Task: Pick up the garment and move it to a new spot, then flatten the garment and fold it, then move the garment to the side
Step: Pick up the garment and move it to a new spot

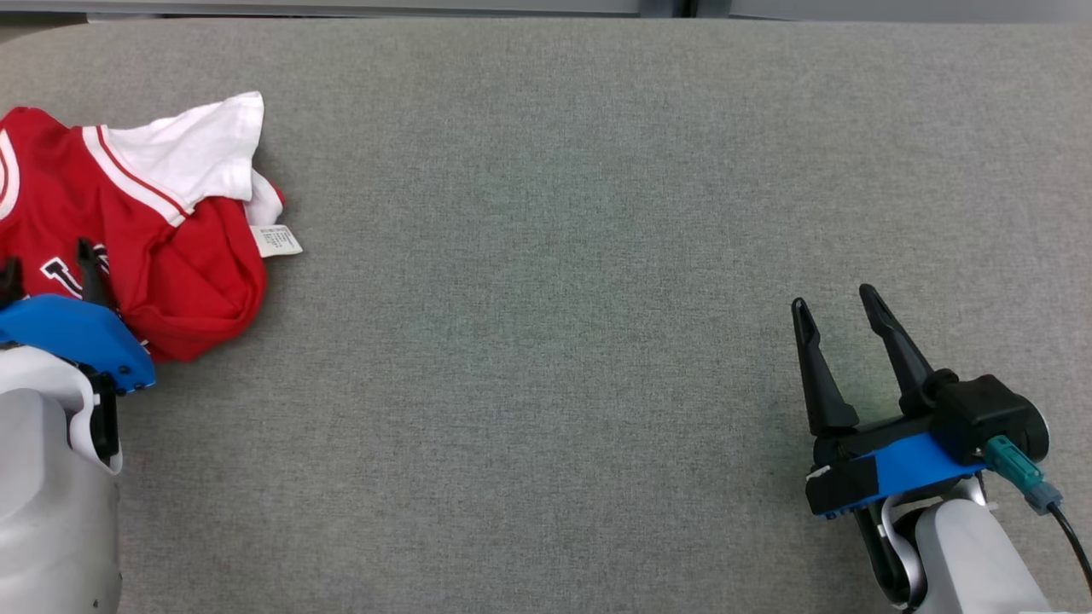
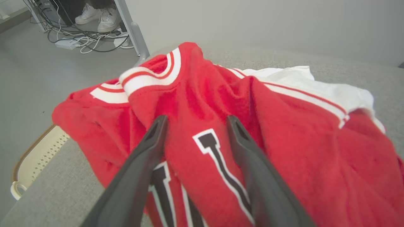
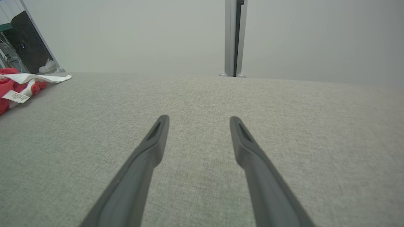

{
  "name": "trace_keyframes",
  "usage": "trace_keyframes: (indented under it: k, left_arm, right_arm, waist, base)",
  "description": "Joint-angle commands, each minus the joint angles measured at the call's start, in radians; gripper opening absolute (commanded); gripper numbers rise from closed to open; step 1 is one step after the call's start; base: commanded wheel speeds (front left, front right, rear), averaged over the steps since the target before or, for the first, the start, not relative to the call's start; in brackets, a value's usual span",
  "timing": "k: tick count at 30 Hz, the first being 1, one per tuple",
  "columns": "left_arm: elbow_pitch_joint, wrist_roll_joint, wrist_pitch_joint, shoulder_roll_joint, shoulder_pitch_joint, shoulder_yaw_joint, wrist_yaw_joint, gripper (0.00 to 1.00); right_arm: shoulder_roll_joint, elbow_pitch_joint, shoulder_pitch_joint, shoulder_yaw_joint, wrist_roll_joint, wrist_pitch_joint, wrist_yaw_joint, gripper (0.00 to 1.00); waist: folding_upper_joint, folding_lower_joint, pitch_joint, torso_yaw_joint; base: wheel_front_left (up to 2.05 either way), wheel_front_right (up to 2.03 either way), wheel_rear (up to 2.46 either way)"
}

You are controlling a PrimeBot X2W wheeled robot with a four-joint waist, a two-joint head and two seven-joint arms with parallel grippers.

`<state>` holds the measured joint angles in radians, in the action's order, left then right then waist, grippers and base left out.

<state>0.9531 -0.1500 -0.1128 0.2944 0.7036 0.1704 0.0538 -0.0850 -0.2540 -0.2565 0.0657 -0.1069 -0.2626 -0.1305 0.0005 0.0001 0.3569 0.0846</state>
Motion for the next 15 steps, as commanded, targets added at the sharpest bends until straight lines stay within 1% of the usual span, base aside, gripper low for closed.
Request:
trace_keyframes:
  k: [1, 7, 10, 11, 12, 15]
  left_arm:
    - [0.031, -0.003, 0.014, 0.006, 0.023, -0.005, 0.007, 1.00]
    - [0.152, -0.031, 0.089, -0.006, 0.068, -0.008, 0.024, 1.00]
    - [0.194, -0.043, 0.109, -0.009, 0.081, -0.011, 0.034, 1.00]
    - [0.204, -0.042, 0.110, -0.008, 0.084, -0.013, 0.036, 0.28]
    - [0.213, -0.043, 0.108, -0.006, 0.089, -0.017, 0.040, 0.00]
    - [0.228, -0.046, 0.082, -0.001, 0.099, -0.024, 0.045, 0.00]
  right_arm:
    - [-0.007, 0.008, -0.012, -0.002, -0.002, -0.003, 0.000, 1.00]
    - [-0.005, 0.018, -0.013, -0.006, 0.004, -0.003, 0.000, 1.00]
    - [-0.005, 0.015, -0.018, -0.002, 0.001, -0.003, 0.000, 1.00]
    - [-0.006, 0.013, -0.019, -0.001, -0.001, -0.003, 0.000, 1.00]
    - [-0.006, 0.011, -0.020, -0.001, -0.004, -0.003, 0.000, 1.00]
    - [-0.004, 0.007, -0.018, -0.003, -0.010, -0.003, 0.000, 1.00]
  waist:
    - [-0.0005, -0.0001, 0.006, 0.002]
    - [-0.0005, -0.0001, 0.023, 0.004]
    - [-0.0005, -0.0001, 0.025, 0.003]
    - [-0.0005, -0.0001, 0.025, 0.003]
    - [-0.0005, -0.0001, 0.025, 0.002]
    - [-0.0005, -0.0001, 0.015, 0.000]
  base:
    - [0.00, 0.00, 0.00]
    - [0.00, 0.00, 0.00]
    - [0.00, 0.00, 0.00]
    - [0.00, 0.00, 0.00]
    - [0.00, 0.00, 0.00]
    - [0.00, 0.00, 0.00]
